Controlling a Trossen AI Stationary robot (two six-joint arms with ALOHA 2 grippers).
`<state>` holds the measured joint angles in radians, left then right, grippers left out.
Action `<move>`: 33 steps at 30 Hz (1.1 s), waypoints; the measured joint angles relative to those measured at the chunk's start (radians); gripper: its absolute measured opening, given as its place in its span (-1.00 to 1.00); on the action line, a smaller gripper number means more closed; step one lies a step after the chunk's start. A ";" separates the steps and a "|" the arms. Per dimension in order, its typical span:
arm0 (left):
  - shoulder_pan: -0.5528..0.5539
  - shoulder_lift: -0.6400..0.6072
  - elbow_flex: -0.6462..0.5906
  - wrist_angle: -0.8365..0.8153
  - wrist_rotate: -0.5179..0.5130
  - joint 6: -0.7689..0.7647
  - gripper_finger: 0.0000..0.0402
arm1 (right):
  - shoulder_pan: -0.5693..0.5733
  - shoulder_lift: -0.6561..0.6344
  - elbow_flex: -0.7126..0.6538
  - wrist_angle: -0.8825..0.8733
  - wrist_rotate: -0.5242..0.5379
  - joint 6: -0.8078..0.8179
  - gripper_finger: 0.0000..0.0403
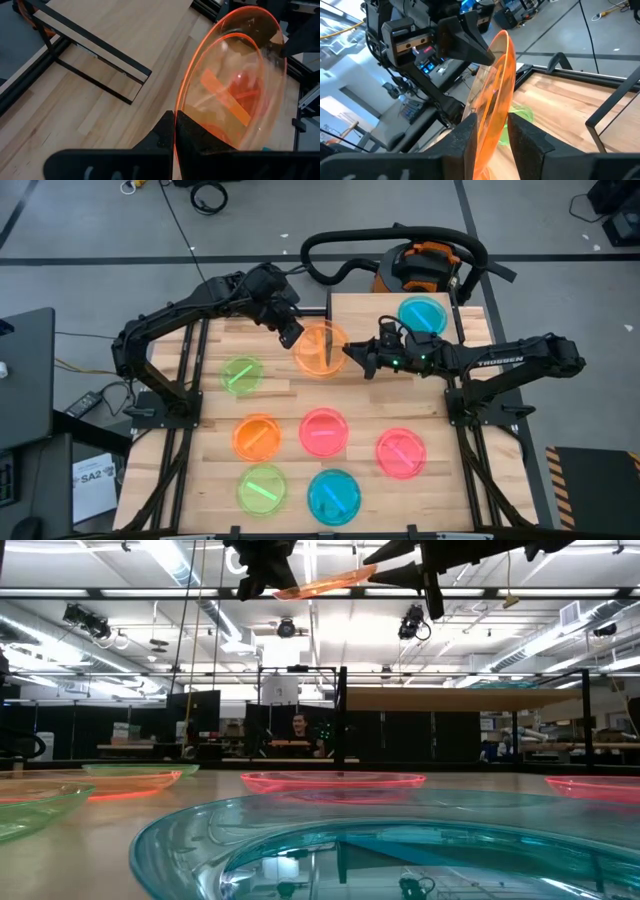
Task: Place and stack plates onto a shelf
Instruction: Put the top orange plate on the shelf
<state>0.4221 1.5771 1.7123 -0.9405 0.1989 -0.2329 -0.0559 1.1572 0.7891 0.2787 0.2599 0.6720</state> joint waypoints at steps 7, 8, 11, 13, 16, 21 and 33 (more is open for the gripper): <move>0.000 0.000 0.000 0.002 0.000 0.000 -0.96 | 0.000 0.000 0.000 0.000 0.005 0.000 -0.59; 0.000 0.000 0.000 0.003 0.000 0.000 -0.95 | 0.000 0.000 0.000 0.000 0.005 0.000 -0.60; 0.000 0.000 0.000 0.004 0.000 0.000 -0.91 | 0.000 0.000 0.000 0.000 0.008 -0.001 -0.62; 0.000 0.000 0.000 0.005 0.000 0.001 -0.88 | 0.000 0.000 0.000 0.002 0.008 -0.002 -0.62; 0.000 0.000 0.000 0.012 -0.001 0.006 -0.86 | 0.000 0.000 0.000 0.002 0.008 -0.002 -0.63; 0.000 0.000 0.000 0.025 -0.001 0.008 -0.85 | 0.000 0.000 0.000 0.002 0.008 -0.002 -0.63; 0.000 0.000 0.000 0.033 -0.001 0.010 -0.84 | 0.000 0.000 0.000 0.002 0.036 -0.002 -0.63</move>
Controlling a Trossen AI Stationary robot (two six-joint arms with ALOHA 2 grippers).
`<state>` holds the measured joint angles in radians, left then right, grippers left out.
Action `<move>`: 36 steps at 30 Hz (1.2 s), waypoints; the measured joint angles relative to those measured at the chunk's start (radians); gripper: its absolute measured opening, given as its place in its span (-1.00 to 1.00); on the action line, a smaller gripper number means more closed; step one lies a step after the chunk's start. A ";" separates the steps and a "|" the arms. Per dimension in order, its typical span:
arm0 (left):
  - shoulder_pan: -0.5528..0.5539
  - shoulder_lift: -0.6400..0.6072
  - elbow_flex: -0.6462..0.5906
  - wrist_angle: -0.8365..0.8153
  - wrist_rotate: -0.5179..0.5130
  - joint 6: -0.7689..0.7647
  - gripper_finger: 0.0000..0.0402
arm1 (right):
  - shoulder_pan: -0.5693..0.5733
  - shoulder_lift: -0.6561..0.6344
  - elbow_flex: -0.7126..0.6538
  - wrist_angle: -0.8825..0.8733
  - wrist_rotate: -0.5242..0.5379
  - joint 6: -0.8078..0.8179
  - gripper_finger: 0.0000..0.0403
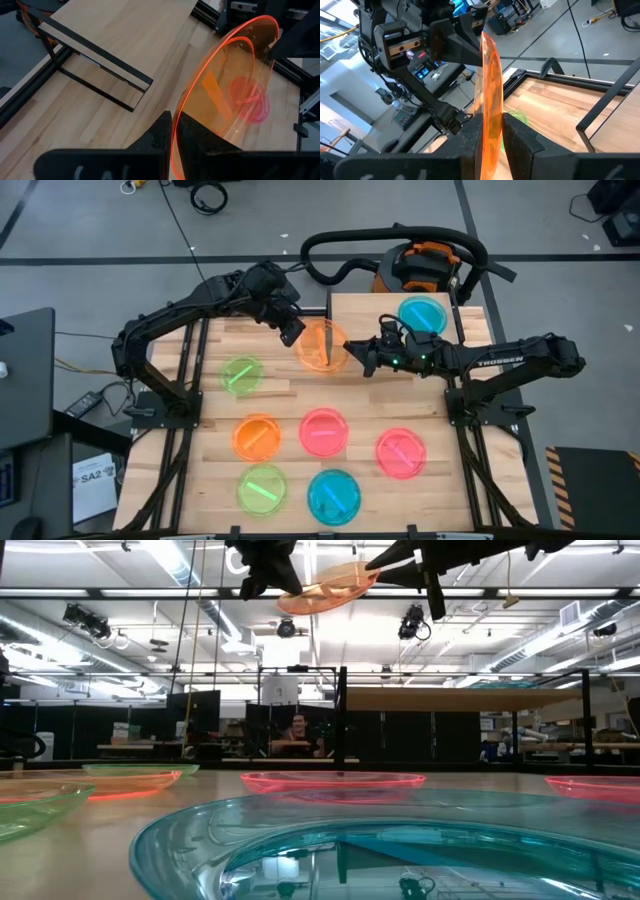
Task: Place and stack plates onto a shelf
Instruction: Put the top orange plate on the shelf
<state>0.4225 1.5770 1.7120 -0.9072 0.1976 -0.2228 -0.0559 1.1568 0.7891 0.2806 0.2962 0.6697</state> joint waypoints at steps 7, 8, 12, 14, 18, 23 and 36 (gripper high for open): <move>0.000 0.000 0.000 0.000 0.002 0.033 -0.84 | 0.000 0.000 0.000 0.000 0.002 0.000 -0.68; 0.000 0.000 0.000 0.000 0.002 0.033 -0.84 | 0.000 0.000 0.000 -0.001 0.002 0.000 -0.70; 0.000 0.000 0.000 0.000 0.005 0.033 -0.81 | 0.000 0.000 0.000 -0.005 0.007 0.000 -0.81; -0.001 0.000 0.000 0.000 0.006 0.033 -0.79 | -0.001 0.000 0.000 -0.005 0.010 0.000 -0.83; -0.001 0.000 0.000 0.004 0.013 0.036 -0.73 | 0.000 0.000 0.000 -0.005 0.016 0.000 -0.84; -0.001 0.000 0.000 0.008 0.013 0.042 -0.61 | 0.000 0.000 0.000 -0.004 0.021 0.000 -0.85; 0.002 -0.018 0.000 0.047 0.034 0.052 -0.45 | -0.019 0.000 0.000 -0.004 0.050 0.000 -0.85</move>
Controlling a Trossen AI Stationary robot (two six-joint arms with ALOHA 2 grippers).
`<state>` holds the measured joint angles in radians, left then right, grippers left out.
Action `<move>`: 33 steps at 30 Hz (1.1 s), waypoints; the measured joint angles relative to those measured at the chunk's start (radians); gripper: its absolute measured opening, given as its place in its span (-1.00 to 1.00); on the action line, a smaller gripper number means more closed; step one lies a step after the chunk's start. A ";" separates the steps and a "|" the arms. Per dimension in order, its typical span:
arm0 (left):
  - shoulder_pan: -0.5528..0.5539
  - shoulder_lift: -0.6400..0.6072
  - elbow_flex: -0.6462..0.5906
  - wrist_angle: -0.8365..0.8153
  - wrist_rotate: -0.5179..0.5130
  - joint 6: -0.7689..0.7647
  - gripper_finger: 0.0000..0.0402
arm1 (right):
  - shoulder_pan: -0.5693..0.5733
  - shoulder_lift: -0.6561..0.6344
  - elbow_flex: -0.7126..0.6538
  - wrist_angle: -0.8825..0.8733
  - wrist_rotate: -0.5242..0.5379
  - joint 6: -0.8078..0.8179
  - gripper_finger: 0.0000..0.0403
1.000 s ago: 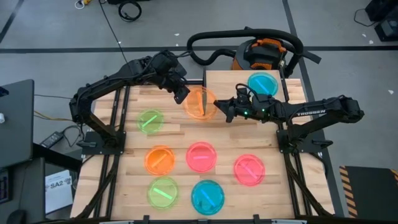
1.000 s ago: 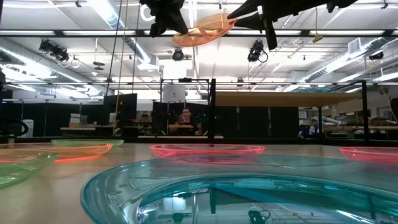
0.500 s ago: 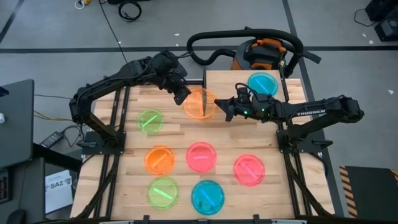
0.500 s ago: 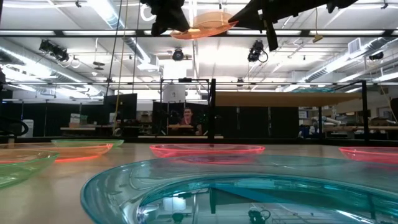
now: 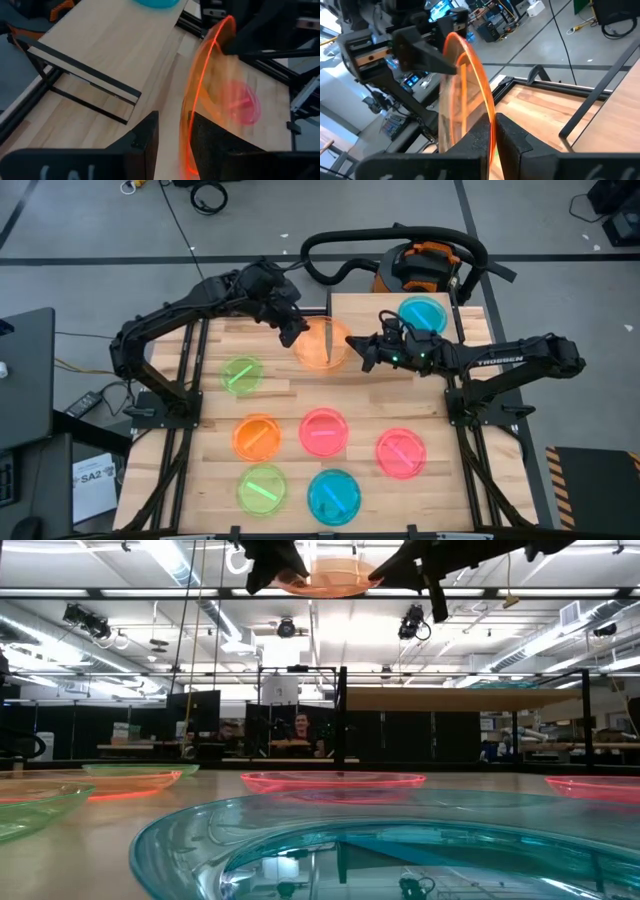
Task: Place and stack plates onto a shelf
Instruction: Put the top orange plate on the shelf
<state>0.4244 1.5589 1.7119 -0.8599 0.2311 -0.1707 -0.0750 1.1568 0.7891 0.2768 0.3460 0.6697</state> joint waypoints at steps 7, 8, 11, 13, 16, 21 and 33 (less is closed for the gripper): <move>0.006 -0.028 0.000 -0.004 0.010 0.000 -0.45 | -0.043 0.000 0.000 -0.005 -0.003 0.000 -0.89; 0.011 -0.034 -0.001 -0.011 0.010 0.000 -0.45 | -0.049 0.000 0.000 -0.008 -0.006 0.000 -0.90; 0.018 -0.056 0.000 -0.008 0.013 0.001 -0.45 | -0.065 0.000 0.000 -0.014 -0.019 0.000 -0.92; 0.027 -0.073 0.000 -0.014 0.014 0.002 -0.45 | -0.077 0.000 0.000 -0.019 -0.031 0.000 -0.93; 0.035 -0.100 0.000 -0.016 0.015 0.003 -0.45 | -0.090 0.000 0.000 -0.028 -0.034 0.000 -0.93; 0.044 -0.161 0.000 -0.087 0.005 0.118 -0.45 | -0.109 -0.001 0.000 -0.032 -0.045 0.000 -0.93; -0.014 -0.386 -0.267 0.116 -0.001 0.155 -0.45 | -0.150 -0.064 0.000 -0.060 -0.093 0.000 -0.93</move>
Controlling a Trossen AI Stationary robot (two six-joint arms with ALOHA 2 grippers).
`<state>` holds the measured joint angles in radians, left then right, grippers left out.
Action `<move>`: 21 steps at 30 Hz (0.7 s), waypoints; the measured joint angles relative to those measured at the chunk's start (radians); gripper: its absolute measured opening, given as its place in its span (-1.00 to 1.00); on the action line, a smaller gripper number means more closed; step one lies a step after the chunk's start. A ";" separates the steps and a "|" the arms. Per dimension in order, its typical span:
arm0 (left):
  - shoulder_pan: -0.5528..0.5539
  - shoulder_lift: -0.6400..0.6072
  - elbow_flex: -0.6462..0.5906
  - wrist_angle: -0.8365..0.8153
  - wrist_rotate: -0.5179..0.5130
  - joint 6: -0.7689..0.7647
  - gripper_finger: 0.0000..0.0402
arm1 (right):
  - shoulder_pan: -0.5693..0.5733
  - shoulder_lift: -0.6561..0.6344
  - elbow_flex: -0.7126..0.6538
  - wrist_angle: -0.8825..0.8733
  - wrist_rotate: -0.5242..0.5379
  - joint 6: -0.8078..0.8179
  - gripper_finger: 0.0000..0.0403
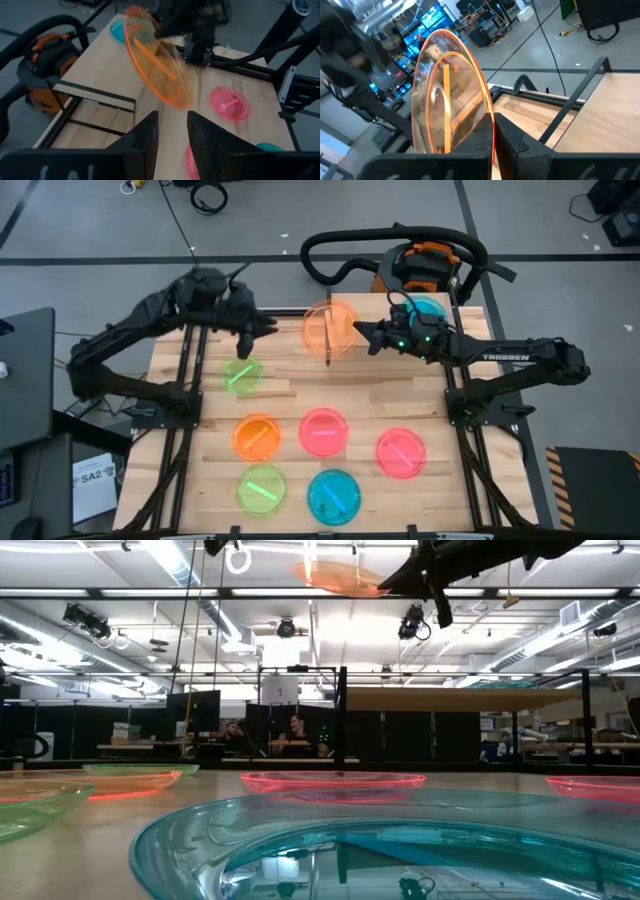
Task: Place and stack plates onto a shelf
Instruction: Put the top orange plate on the shelf
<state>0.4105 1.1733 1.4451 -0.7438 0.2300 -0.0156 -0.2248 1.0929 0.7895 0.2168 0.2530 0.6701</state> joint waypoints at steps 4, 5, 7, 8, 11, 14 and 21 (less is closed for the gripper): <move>-0.011 -0.130 -0.233 0.178 0.000 0.001 -0.45 | -0.018 -0.052 0.000 -0.023 -0.023 0.006 -0.93; -0.011 -0.158 -0.286 0.218 -0.001 0.001 -0.45 | -0.023 -0.066 0.000 -0.033 -0.024 0.013 -0.94; -0.011 -0.212 -0.394 0.297 0.000 0.000 -0.45 | -0.036 -0.096 0.000 -0.055 -0.026 0.018 -0.94; -0.011 -0.234 -0.442 0.333 0.000 -0.004 -0.45 | -0.044 -0.112 0.000 -0.071 -0.030 0.020 -0.94; -0.011 -0.293 -0.590 0.449 0.000 -0.026 -0.45 | -0.071 -0.156 0.000 -0.113 -0.041 0.063 -0.94; -0.011 -0.325 -0.720 0.544 0.000 -0.063 -0.45 | -0.104 -0.196 0.000 -0.169 -0.046 0.074 -0.94; -0.011 -0.330 -0.913 0.731 0.001 -0.155 -0.45 | -0.193 -0.247 0.000 -0.334 -0.045 0.119 -0.94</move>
<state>0.3992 0.8436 0.5322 -0.0125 0.2306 -0.1705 -0.4178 0.8458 0.7895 -0.1175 0.2078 0.7890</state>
